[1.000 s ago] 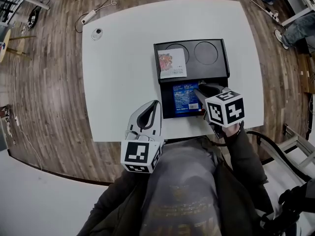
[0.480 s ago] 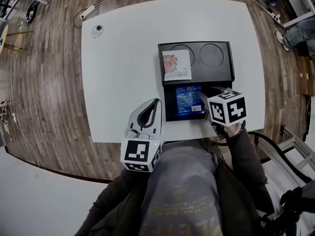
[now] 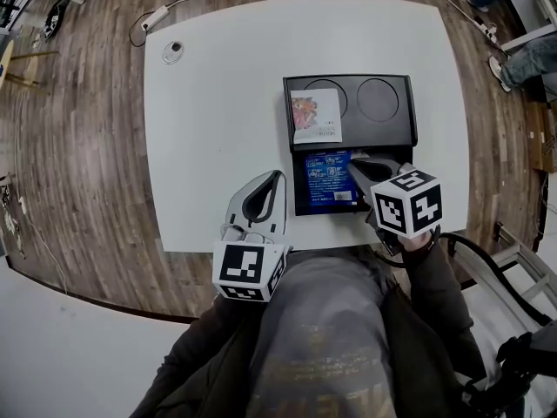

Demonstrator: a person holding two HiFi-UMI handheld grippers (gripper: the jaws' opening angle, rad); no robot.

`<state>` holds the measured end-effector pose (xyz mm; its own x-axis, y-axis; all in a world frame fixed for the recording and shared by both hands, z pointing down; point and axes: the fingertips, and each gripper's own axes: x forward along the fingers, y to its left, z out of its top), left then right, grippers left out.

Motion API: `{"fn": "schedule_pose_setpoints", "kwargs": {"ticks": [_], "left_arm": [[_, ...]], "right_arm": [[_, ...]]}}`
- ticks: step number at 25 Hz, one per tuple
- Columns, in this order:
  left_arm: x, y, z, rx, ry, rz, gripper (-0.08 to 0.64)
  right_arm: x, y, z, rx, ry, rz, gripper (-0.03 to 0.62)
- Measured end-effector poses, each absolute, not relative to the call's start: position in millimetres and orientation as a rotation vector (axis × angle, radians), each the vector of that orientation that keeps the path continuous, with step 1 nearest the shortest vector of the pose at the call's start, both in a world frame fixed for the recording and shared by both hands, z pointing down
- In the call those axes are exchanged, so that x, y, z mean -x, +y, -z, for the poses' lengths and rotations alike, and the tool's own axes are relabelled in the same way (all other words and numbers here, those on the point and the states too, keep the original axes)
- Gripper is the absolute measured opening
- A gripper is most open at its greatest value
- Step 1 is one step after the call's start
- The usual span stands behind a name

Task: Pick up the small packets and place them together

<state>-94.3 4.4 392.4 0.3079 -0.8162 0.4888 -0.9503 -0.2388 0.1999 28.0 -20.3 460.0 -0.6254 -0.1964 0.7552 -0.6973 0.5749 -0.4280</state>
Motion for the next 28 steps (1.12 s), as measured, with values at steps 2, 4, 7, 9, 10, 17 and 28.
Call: {"fn": "schedule_pose_setpoints", "kwargs": {"ticks": [2,4,7,9,10,17,28], "left_arm": [[93.4,5.2,-389.5,-2.131,-1.567,-0.385,0.002],[92.0,6.8,-386.5,-2.139,-1.568,-0.378,0.002],[90.9,10.5,-381.8,-2.154,-1.571,-0.369,0.002],[90.8,13.7,-378.2,-2.163,-1.573,-0.365,0.002],[90.6,15.4,-376.5,-2.167,-1.573,-0.362,0.002],[86.1,27.2,-363.1,-2.208,-1.587,-0.345,0.002],[89.1,38.9,-337.1,-2.254,-1.648,-0.298,0.002]], "right_arm": [[-27.7,-17.5,-454.4,-0.706,-2.148,-0.973,0.006],[-28.6,-14.8,-450.7,-0.712,-2.155,-0.981,0.006],[-27.3,-10.6,-442.7,-0.713,-2.179,-0.989,0.006],[-22.6,-7.4,-433.2,-0.707,-2.213,-0.970,0.005],[-19.6,-5.6,-427.7,-0.703,-2.235,-0.947,0.005],[-12.6,4.0,-390.4,-0.744,-2.373,-0.777,0.005],[-6.8,0.3,-317.2,-0.780,-2.528,-0.628,0.005]]}}
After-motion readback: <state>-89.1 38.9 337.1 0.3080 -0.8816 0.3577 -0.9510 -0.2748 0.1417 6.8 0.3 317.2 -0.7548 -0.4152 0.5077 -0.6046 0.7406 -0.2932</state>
